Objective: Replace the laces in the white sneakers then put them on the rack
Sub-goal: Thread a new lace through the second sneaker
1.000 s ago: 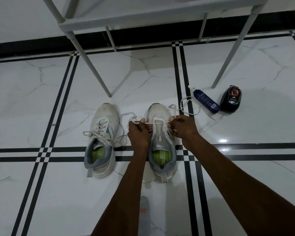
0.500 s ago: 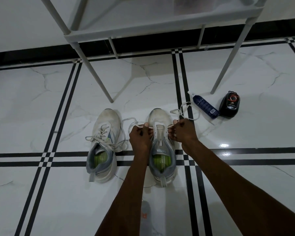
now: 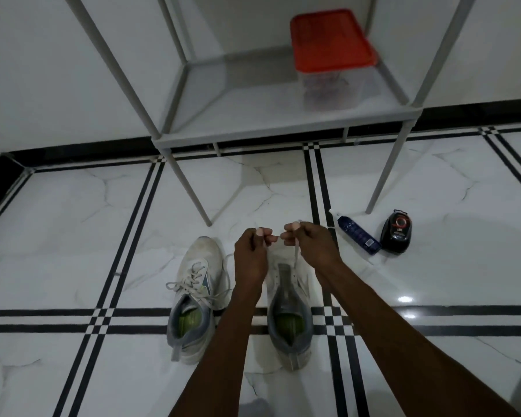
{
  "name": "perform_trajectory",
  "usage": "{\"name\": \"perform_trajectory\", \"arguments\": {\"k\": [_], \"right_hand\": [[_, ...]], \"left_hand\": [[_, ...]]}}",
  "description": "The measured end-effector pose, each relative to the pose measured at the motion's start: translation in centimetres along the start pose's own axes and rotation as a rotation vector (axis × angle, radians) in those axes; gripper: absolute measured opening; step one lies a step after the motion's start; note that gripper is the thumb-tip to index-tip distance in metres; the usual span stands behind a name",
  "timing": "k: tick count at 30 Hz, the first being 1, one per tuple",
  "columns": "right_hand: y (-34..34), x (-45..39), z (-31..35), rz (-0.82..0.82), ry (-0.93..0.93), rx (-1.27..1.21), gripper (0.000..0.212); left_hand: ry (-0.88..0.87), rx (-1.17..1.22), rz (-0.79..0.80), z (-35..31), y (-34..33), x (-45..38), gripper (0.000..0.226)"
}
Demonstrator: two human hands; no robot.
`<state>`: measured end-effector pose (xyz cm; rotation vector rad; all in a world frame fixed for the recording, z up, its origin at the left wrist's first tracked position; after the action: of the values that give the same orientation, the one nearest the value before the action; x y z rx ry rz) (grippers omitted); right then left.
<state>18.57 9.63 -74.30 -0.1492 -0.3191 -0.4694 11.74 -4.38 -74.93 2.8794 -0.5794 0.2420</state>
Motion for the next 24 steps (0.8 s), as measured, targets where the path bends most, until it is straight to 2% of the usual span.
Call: {"name": "perform_trajectory", "arguments": {"k": [9,14,24], "right_hand": [[-0.8,0.6,10.4,0.014,0.151,0.094,0.023],[-1.5,1.7,14.9,0.018,0.19,0.038,0.022],[-3.1,1.5,27.6,0.015,0.429,-0.032,0.021]], "left_hand": [[-0.13,-0.01,0.015,-10.9,0.6,-0.6,0.029],[-0.195,0.02,0.008,-15.9,1.6,-1.0,0.029],[-0.34,0.082,-0.011,-27.9,3.6,-2.2,0.031]]}}
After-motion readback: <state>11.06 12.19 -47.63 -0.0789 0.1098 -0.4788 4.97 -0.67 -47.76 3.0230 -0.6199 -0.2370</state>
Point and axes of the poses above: each hand's wrist, its own x-axis away from the middle knuckle, its own y-axis out of the back of the hand, z = x × y, the point moved 6 cm from there along -x, towards the middle knuckle, and after that the axes turned 9 degrees about z, right-handed, at the moved point
